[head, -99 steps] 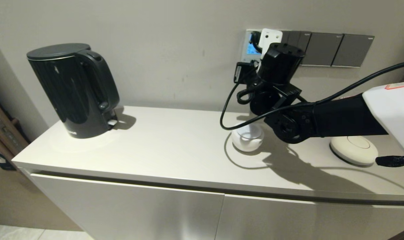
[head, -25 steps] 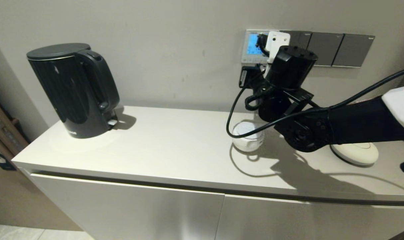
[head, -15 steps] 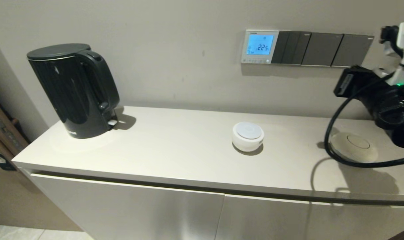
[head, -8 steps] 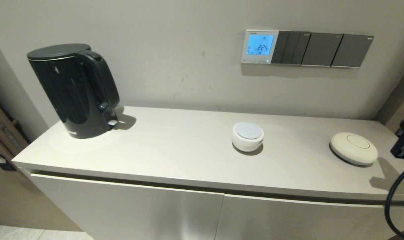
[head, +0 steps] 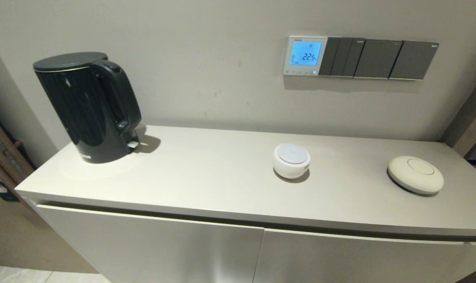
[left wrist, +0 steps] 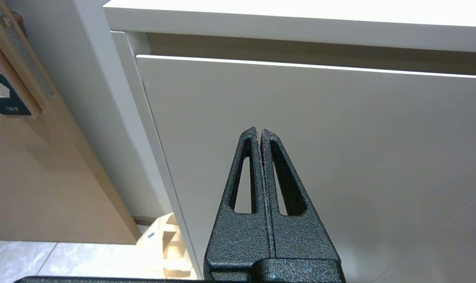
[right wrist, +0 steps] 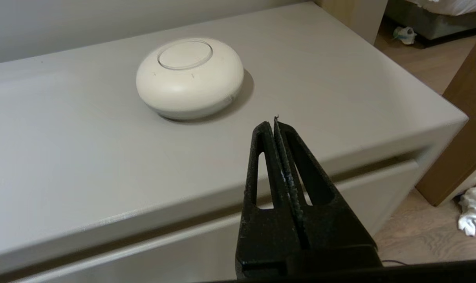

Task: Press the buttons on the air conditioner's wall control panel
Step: Turn off the central air conditioner

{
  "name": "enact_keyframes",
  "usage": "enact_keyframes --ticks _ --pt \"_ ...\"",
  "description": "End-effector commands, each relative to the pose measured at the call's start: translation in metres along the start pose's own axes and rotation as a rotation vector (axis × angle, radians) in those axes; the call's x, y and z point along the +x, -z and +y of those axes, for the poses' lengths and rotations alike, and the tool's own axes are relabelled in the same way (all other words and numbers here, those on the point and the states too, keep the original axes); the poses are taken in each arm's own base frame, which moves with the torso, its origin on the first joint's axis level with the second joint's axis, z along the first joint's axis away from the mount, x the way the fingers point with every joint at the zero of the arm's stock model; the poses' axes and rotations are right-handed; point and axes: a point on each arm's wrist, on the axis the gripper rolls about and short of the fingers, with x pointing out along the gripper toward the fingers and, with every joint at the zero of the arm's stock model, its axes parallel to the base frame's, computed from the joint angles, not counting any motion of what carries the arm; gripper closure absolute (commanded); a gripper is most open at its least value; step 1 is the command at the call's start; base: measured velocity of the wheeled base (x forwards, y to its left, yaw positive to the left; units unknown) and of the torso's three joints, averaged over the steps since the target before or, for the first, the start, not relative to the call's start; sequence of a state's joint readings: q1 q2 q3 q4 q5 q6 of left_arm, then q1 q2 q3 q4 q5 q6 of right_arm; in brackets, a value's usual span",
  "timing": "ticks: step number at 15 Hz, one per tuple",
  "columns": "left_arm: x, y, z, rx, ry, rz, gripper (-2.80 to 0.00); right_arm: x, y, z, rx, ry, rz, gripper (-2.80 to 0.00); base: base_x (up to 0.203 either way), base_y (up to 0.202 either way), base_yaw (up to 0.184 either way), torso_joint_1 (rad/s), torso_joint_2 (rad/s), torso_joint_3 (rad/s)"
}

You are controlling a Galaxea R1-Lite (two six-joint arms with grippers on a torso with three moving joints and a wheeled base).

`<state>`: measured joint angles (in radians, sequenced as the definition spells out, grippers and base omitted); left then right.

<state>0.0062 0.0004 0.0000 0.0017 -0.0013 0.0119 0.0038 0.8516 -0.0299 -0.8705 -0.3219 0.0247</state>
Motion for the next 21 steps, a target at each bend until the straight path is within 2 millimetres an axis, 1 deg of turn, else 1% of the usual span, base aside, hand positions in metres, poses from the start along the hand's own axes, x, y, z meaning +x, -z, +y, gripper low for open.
enact_keyframes --ticks 1,3,6,8,11,14,17,21 --pt "0.0 0.0 0.0 0.0 -0.001 -0.001 0.0 -0.02 0.004 -0.007 0.022 0.0 -0.035 0.0 0.0 0.0 0.0 0.0 0.0 0.0" --pt "0.0 0.0 0.0 0.0 0.0 -0.001 0.0 -0.037 0.011 -0.013 0.026 -0.002 -0.027 0.0 0.0 0.0 0.0 0.0 0.0 0.0" --pt "0.0 0.0 0.0 0.0 0.0 0.0 0.0 -0.059 0.03 -0.02 0.027 -0.031 0.032 0.0 0.0 0.0 0.0 0.0 0.0 0.0" --pt "0.0 0.0 0.0 0.0 -0.001 0.001 0.0 -0.067 0.043 -0.022 0.018 -0.077 0.113 0.0 0.0 0.0 0.0 0.0 0.0 0.0" --pt "0.0 0.0 0.0 0.0 0.0 0.0 0.0 -0.079 0.053 -0.024 0.029 -0.173 0.119 0.0 0.0 0.0 0.0 0.0 0.0 0.0" --pt "0.0 0.0 0.0 0.0 0.0 0.001 0.0 -0.084 0.059 -0.023 0.039 -0.247 0.14 0.0 0.0 0.0 0.0 0.0 0.0 0.0" --pt "0.0 0.0 0.0 0.0 0.0 -0.001 0.0 -0.086 0.069 -0.023 0.036 -0.275 0.237 0.0 0.0 0.0 0.0 0.0 0.0 0.0" --pt "0.0 0.0 0.0 0.0 0.0 -0.001 0.0 -0.094 0.07 -0.026 0.043 -0.29 0.138 0.0 0.0 0.0 0.0 0.0 0.0 0.0"
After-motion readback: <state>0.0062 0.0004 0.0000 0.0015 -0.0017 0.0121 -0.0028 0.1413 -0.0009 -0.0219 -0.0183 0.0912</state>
